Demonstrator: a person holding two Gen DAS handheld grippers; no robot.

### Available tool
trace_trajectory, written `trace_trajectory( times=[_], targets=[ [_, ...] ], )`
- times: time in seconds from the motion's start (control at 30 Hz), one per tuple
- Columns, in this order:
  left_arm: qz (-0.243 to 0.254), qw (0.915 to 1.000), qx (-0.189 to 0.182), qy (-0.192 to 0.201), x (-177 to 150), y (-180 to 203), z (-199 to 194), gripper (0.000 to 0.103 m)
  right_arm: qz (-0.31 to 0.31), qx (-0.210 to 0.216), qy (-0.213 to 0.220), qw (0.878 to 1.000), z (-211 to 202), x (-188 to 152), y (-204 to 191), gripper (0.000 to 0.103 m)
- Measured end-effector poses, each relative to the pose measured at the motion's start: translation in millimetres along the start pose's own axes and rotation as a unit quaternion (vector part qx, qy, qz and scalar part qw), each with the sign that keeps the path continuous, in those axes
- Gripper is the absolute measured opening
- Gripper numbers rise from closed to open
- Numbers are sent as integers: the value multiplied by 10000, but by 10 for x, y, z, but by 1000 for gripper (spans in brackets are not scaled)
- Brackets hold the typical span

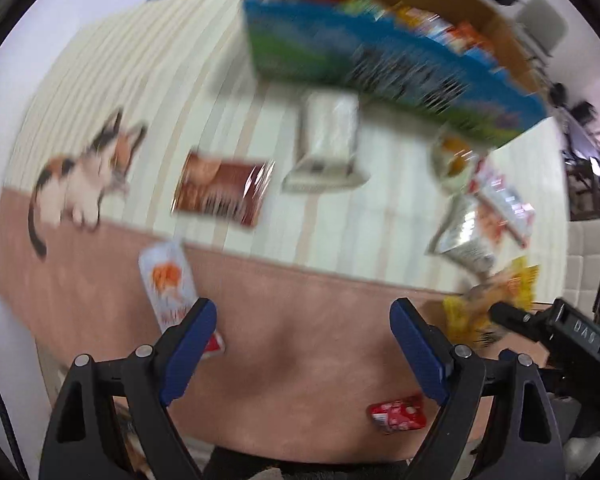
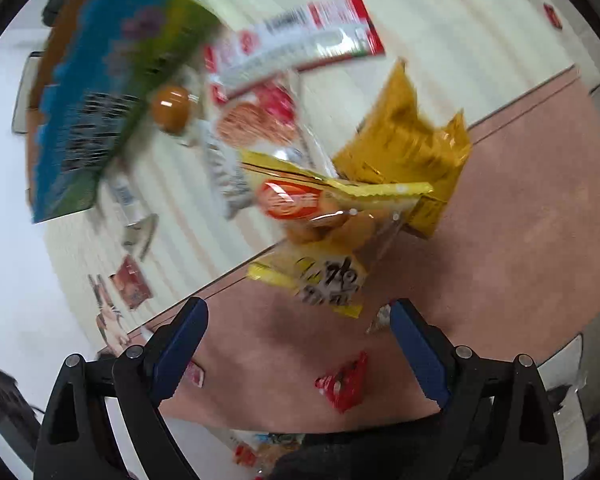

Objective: Organize snacks
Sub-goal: 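Grasp the white wrapped bar with the left tool while the right tool grasps the yellow egg-cake bag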

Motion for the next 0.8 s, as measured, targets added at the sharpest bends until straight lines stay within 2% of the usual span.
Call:
trace_trajectory(
  times=[0.07, 0.1, 0.2, 0.4, 0.53, 0.63, 0.8],
  targets=[
    [-177, 9996, 151, -148, -48, -101, 158, 89, -45, -176, -70, 9998, 175, 50, 54, 81],
    [-276, 9991, 224, -212, -70, -158, 221, 89, -85, -230, -106, 9996, 257, 69, 75, 67],
    [-640, 9965, 371, -388, -109, -361, 345, 89, -192, -151, -148, 9996, 358, 133, 83, 50],
    [-1160, 9914, 406, -455, -174, -657, 367, 89, -910, -309, 9, 9954, 317, 156, -20, 47],
    [-1366, 9891, 168, -526, -123, -686, 327, 89, -941, -112, -115, 9954, 286, 188, -62, 47],
    [-1329, 9899, 12, -502, 39, -573, 280, 89, -1046, -41, -154, 9944, 199, 223, -117, 47],
    [-1082, 9924, -260, -525, 534, -173, 291, 89, -1142, 28, -44, 9934, 88, 370, -309, 47]
  ],
)
Point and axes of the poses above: each gripper's, at about its wrist camera, not at the fingertips, and z roughly the way its jaws point, y to its right, x to its top, the point moved 6 cm from there along z, roughly the way its jaws point, and after that the axes turned 14 degrees about -z, right-handed, at the moved point
